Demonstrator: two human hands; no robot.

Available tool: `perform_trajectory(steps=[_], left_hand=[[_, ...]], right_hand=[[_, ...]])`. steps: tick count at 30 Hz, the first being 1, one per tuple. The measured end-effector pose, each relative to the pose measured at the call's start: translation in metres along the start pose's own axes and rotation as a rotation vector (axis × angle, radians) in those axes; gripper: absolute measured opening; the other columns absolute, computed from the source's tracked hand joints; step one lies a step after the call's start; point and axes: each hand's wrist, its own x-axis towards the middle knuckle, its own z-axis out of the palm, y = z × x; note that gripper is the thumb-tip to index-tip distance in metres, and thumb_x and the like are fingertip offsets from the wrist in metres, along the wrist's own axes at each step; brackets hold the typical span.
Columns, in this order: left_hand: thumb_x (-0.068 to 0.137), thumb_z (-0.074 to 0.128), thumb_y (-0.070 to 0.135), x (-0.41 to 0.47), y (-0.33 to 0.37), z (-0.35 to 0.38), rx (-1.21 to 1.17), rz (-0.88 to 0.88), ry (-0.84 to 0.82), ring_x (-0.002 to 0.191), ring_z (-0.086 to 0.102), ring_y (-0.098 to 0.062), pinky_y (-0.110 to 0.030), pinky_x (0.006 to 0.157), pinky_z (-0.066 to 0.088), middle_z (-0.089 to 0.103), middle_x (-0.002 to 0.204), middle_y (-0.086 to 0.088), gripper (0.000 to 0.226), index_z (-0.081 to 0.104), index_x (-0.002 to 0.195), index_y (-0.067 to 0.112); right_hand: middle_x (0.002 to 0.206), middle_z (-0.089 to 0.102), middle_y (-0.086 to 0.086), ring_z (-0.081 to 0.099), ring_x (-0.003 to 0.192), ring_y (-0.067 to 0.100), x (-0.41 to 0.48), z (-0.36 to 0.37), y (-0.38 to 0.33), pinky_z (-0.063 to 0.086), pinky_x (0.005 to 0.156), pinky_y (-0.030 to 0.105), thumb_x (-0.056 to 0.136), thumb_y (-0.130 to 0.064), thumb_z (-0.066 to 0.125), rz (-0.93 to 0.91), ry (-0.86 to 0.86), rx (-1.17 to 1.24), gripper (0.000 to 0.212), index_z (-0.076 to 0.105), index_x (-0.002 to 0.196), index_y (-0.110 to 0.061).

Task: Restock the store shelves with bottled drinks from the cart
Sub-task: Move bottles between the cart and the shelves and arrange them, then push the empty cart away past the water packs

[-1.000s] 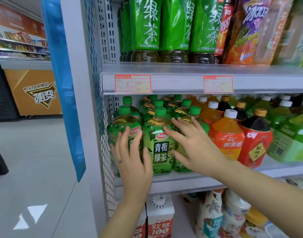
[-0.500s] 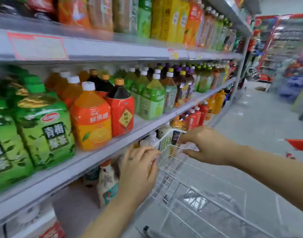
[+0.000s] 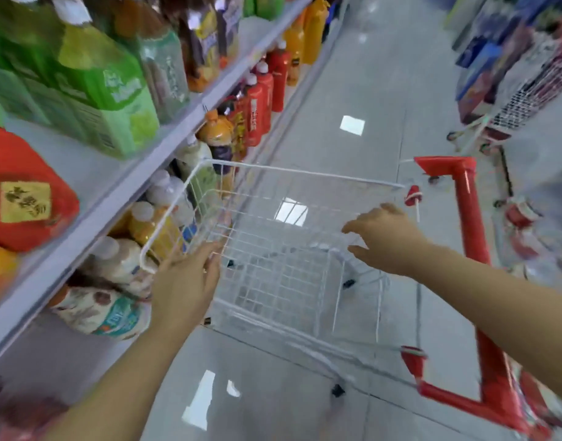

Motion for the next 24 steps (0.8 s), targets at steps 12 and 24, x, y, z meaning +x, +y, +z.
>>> perform_trajectory(steps=[12,24], left_hand=[[0.092,0.039,0.025,0.033,0.014,0.009,0.330,0.097,-0.225,0.054,0.062,-0.035,-0.037,0.064,0.048,0.065,0.061,-0.017,0.032,0.068,0.093,0.011],[0.096,0.045,0.033,-0.058,0.172,-0.052,-0.009,0.105,-0.664,0.118,0.050,-0.017,-0.043,0.113,0.014,0.053,0.126,0.007,0.029,0.054,0.123,0.030]], right_hand=[[0.097,0.036,-0.001,0.045,0.085,0.023,-0.103,0.004,0.023,0.047,0.075,0.033,0.082,-0.056,0.057,0.245,-0.339,0.300,0.038,0.057,0.115,-0.038],[0.098,0.059,0.003,0.049,0.108,0.021,-0.174,0.019,-0.034,0.043,0.089,0.032,0.077,-0.037,0.069,0.567,-0.433,0.913,0.016,0.055,0.071,-0.035]])
